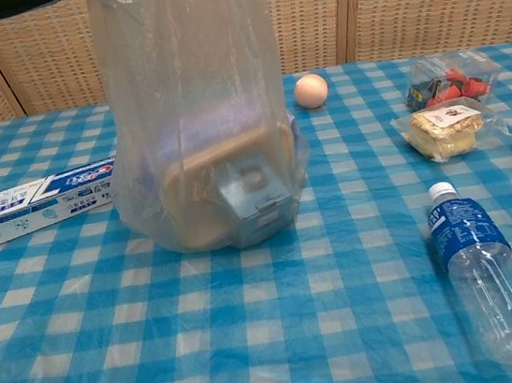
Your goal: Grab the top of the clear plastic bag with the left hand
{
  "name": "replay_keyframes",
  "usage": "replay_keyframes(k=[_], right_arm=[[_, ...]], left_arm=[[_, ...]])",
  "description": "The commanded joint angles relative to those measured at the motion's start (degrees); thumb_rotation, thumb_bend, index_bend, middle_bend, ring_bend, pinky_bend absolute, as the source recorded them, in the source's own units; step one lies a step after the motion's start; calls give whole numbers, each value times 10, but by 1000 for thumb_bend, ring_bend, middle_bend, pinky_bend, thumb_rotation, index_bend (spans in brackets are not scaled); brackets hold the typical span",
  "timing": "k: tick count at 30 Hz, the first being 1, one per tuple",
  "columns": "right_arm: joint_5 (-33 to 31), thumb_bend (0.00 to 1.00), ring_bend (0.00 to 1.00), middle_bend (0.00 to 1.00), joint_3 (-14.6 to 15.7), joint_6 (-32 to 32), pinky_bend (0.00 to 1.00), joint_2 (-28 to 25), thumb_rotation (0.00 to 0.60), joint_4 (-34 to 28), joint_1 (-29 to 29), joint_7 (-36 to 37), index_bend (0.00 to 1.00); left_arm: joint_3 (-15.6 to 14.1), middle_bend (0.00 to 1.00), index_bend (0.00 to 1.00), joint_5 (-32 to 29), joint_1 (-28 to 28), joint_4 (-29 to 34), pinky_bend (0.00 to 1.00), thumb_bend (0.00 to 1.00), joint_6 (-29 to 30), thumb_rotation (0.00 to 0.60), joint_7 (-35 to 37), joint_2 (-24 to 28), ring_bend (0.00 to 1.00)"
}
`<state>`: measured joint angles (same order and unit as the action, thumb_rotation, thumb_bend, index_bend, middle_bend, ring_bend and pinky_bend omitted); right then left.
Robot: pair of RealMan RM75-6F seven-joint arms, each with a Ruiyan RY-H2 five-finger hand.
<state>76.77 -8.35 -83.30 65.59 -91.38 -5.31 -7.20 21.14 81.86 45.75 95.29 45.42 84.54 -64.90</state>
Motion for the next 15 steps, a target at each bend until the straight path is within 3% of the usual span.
replay_keyframes(k=[1,15], right_arm=[[-1,0,0,0,0,0,0,0,600,1,0,0,0],[-10,0,0,0,-3,4,0,1,600,4,-2,0,0]], left_arm=[[3,0,0,1,9,3,0,27,-5,600,-1,-2,0],[16,0,4,-50,78,21,0,25,-72,600,-76,-27,0]])
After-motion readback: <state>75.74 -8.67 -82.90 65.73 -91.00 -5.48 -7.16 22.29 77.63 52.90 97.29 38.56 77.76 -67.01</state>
